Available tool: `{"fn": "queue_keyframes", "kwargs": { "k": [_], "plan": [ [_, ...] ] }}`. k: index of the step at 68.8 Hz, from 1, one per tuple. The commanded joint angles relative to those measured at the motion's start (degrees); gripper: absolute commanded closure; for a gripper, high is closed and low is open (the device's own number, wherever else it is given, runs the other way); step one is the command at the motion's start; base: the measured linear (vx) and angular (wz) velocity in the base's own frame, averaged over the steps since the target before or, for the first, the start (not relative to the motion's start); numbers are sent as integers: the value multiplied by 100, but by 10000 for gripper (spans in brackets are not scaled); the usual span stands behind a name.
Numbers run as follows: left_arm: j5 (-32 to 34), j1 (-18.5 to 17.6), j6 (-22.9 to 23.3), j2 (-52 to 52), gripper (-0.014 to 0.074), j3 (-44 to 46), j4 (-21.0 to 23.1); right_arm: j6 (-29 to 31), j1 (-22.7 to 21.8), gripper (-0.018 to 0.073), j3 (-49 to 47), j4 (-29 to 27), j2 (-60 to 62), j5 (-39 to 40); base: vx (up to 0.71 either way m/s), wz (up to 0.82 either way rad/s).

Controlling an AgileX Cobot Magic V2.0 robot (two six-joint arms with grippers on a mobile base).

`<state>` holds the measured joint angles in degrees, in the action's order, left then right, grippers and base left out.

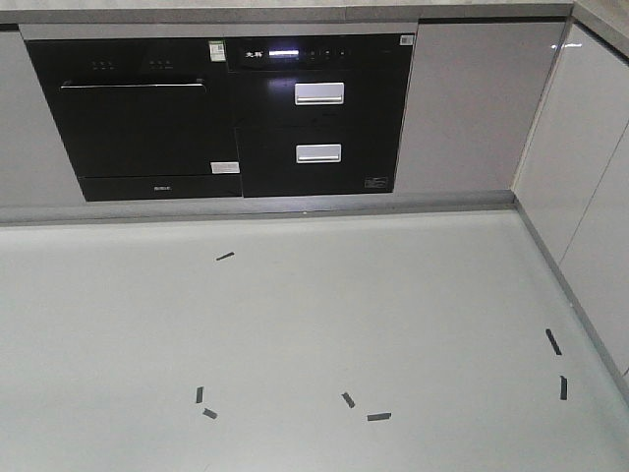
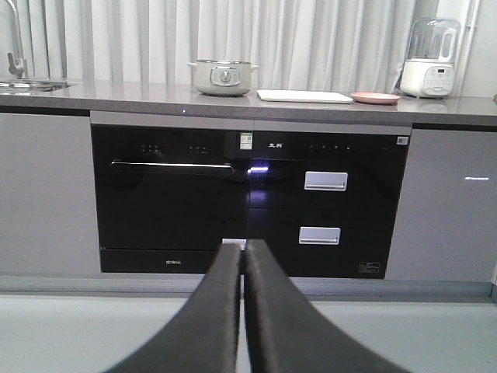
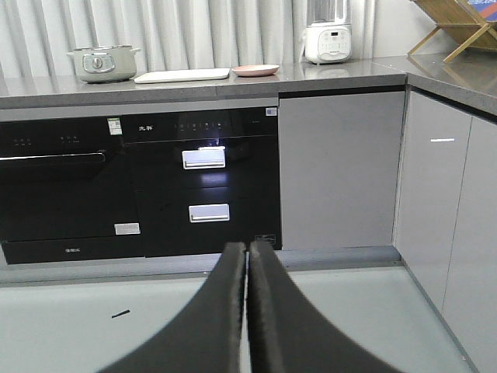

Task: Transfer vegetables to tray and serve
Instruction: 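Drive the base toward the counter with both grippers held still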

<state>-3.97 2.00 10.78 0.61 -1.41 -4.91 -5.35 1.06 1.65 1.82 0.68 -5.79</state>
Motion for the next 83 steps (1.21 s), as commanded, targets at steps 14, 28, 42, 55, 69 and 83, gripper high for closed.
{"fn": "queue_keyframes", "kwargs": {
  "k": [14, 28, 42, 55, 69, 83],
  "plan": [
    [446, -6, 0, 92, 603, -62, 12, 47, -45, 560, 25, 21, 3, 461, 0, 0],
    [446, -6, 0, 92, 603, -62, 12, 47, -45, 560, 25, 21, 3, 461, 0, 0],
    [446, -6, 0, 92, 603, -62, 12, 47, -45, 560, 25, 21, 3, 461, 0, 0],
    [446, -6, 0, 92, 603, -62, 12, 47, -45, 560, 25, 21, 3, 461, 0, 0],
    [446, -6, 0, 92, 603, -62, 12, 47, -45, 560, 25, 21, 3, 461, 0, 0],
    [446, -6, 0, 92, 603, -62, 12, 47, -45, 560, 25, 21, 3, 461, 1, 2]
  ]
}}
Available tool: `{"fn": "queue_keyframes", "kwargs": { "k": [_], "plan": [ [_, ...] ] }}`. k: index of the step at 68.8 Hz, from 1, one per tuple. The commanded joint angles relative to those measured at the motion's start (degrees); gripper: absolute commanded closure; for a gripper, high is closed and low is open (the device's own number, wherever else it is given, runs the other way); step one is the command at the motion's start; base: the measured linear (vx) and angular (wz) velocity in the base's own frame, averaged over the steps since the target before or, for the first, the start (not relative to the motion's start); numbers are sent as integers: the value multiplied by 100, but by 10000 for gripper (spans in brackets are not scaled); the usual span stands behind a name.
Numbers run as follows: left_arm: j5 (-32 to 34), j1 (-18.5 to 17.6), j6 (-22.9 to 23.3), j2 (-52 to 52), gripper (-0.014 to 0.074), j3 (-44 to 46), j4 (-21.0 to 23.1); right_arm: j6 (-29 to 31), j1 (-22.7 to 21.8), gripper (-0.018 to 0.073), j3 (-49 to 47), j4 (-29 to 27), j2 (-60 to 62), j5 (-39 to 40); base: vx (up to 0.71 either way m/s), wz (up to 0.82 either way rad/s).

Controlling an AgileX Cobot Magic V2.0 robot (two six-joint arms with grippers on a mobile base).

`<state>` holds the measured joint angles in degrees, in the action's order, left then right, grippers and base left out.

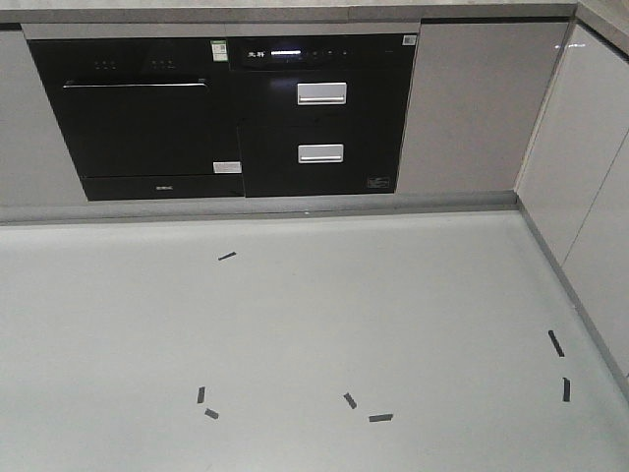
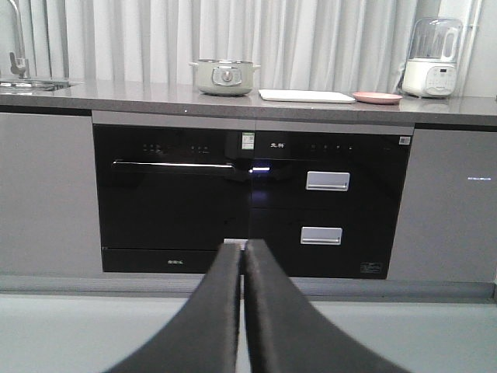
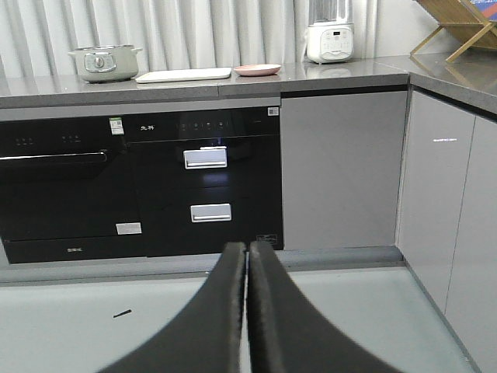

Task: Transfer vegetables to tray and serve
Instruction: 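Drive the base toward the counter with both grippers held still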

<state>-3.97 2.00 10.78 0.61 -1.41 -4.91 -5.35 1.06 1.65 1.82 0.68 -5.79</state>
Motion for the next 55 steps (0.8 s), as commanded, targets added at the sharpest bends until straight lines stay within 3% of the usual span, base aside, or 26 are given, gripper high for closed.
{"fn": "queue_keyframes", "kwargs": {
  "k": [1, 55],
  "plan": [
    [446, -6, 0, 92, 603, -62, 12, 47, -45, 560, 25, 21, 3, 466, 1, 3],
    [446, -6, 0, 92, 603, -62, 12, 47, -45, 560, 25, 21, 3, 466, 7, 2]
  ]
}}
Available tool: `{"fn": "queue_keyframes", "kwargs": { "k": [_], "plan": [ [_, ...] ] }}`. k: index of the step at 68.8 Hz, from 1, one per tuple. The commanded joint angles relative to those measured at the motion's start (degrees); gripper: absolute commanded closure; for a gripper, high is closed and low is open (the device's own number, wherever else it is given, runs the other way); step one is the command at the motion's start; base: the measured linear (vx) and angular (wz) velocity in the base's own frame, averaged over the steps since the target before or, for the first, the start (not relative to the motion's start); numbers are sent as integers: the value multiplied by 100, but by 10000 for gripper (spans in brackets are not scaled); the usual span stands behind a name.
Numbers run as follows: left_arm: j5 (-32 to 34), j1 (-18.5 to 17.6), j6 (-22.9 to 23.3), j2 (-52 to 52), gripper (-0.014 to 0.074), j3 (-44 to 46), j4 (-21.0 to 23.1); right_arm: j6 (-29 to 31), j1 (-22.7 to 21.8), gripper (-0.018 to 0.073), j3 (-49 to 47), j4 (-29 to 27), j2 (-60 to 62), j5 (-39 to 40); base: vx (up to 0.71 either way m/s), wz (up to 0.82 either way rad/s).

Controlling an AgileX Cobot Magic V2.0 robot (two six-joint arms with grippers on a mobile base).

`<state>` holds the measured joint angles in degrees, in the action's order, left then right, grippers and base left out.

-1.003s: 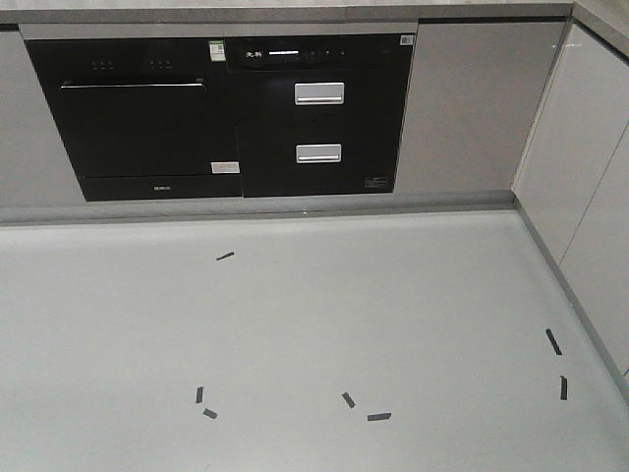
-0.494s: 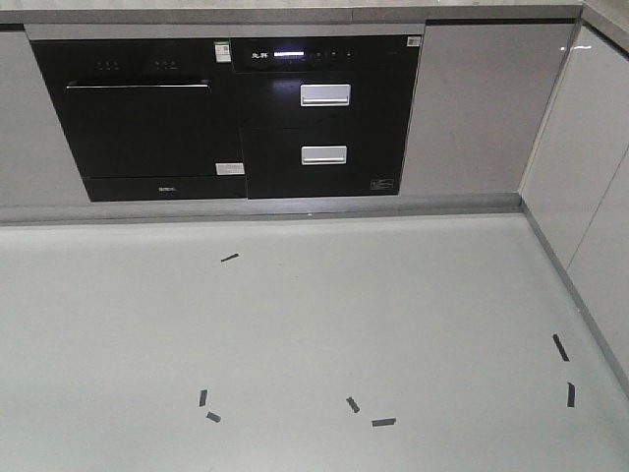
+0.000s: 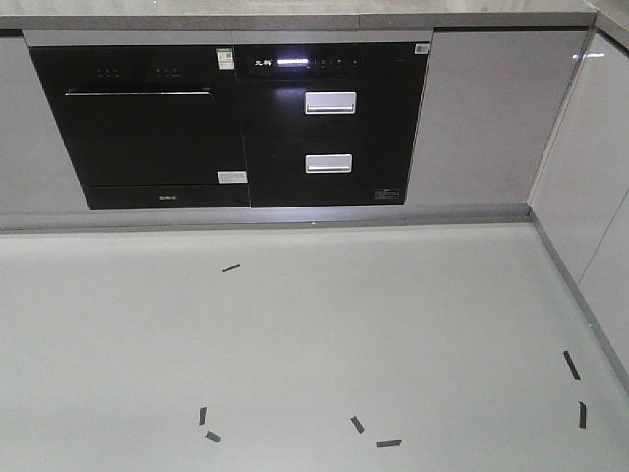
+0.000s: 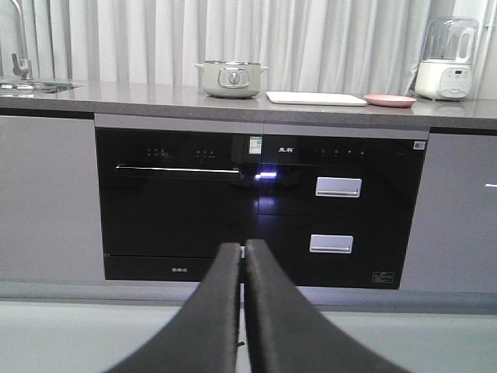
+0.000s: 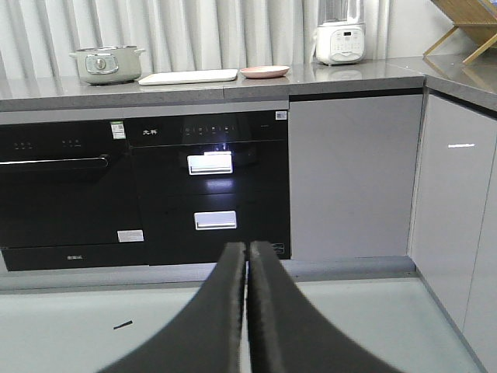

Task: Transfer vegetables to tray and serve
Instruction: 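Drive the base toward the counter with both grippers held still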

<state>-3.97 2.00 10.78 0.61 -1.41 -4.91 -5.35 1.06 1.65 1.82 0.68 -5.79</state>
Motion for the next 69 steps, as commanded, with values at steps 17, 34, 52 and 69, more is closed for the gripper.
{"fn": "queue_keyframes", "kwargs": {
  "k": [17, 34, 52, 69],
  "plan": [
    [446, -6, 0, 92, 603, -62, 12, 47, -45, 560, 25, 21, 3, 466, 16, -1],
    [446, -6, 0, 92, 603, -62, 12, 47, -45, 560, 25, 21, 3, 462, 14, -3],
    [446, -6, 0, 92, 603, -62, 12, 47, -45, 560, 25, 21, 3, 462, 11, 10],
    [446, -6, 0, 92, 603, -62, 12, 47, -45, 560, 25, 21, 3, 462, 8, 17]
  ]
}}
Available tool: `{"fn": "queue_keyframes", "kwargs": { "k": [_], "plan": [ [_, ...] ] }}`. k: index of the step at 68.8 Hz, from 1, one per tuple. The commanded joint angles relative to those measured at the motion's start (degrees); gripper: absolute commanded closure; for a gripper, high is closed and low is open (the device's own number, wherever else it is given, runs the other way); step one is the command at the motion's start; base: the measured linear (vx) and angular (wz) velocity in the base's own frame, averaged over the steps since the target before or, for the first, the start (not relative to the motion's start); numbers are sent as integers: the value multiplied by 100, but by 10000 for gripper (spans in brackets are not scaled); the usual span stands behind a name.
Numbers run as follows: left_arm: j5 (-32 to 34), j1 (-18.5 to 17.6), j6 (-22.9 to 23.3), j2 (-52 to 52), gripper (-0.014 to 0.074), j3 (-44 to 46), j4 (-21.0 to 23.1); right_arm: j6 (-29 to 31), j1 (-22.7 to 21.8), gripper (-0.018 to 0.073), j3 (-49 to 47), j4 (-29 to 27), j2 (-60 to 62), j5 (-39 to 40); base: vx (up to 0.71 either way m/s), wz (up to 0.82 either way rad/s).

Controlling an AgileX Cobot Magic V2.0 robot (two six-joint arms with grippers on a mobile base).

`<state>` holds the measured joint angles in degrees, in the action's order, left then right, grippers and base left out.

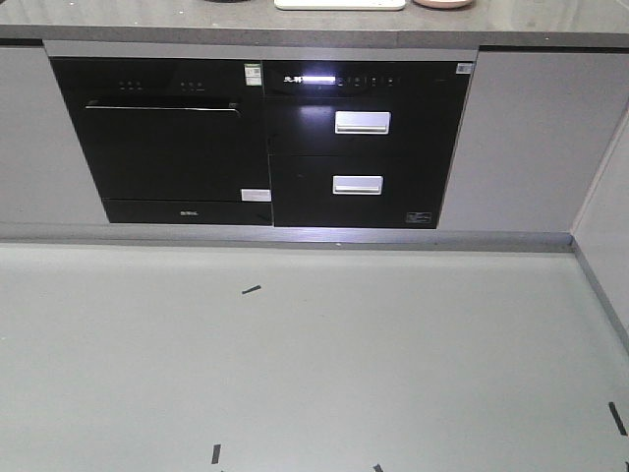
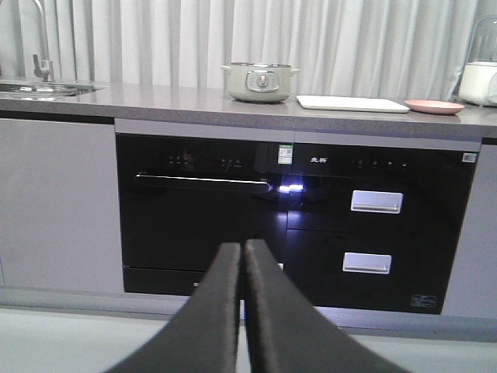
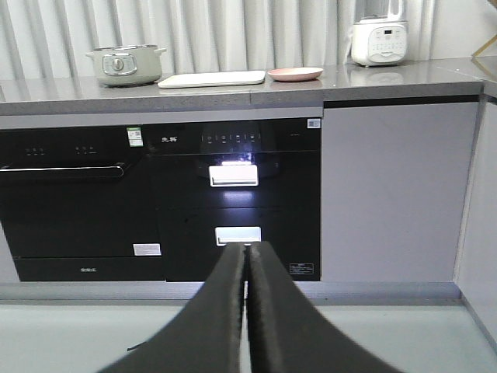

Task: Transfer vegetables to tray and serve
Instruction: 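Drive the base toward the counter with both grippers held still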

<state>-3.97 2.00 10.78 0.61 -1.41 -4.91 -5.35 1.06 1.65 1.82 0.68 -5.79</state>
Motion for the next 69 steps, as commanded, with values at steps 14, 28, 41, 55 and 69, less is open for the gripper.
{"fn": "queue_keyframes", "kwargs": {
  "k": [14, 28, 41, 55, 69],
  "plan": [
    [446, -6, 0, 92, 603, -62, 12, 47, -45, 560, 25, 21, 3, 462, 6, 10],
    [446, -6, 0, 92, 603, -62, 12, 47, -45, 560, 25, 21, 3, 462, 4, 4],
    [446, -6, 0, 92, 603, -62, 12, 47, -45, 560, 25, 21, 3, 462, 2, 2],
    [446, -6, 0, 92, 603, -62, 12, 47, -45, 560, 25, 21, 3, 462, 0, 0],
    [446, -6, 0, 92, 603, -62, 12, 47, -45, 560, 25, 21, 3, 462, 0, -1]
  ]
}}
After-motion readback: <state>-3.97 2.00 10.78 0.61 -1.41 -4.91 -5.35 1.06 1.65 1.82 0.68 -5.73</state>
